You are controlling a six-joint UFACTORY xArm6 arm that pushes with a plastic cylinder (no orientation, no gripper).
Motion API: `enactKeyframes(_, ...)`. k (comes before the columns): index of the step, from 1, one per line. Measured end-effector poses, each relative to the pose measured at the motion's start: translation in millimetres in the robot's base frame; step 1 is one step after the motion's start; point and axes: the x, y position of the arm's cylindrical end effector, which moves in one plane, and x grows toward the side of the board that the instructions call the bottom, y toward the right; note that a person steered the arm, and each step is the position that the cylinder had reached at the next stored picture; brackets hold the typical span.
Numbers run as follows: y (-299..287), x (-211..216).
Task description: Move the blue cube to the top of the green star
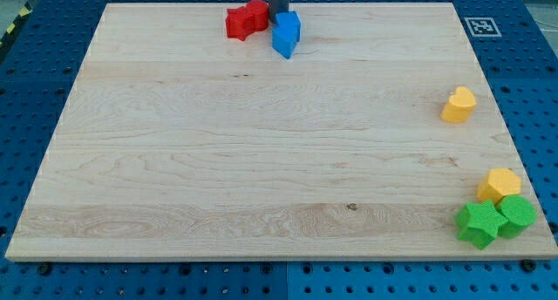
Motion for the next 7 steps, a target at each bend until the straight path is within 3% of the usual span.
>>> enactKeyframes(1,7.4,47.0)
enactKeyframes(2,12.2,61.9)
enactKeyframes(3,14.3,49.1)
enactKeyframes(4,45.1,64.0)
enactKeyframes(6,87.5,145.5)
enactKeyframes(7,92.4,155.6)
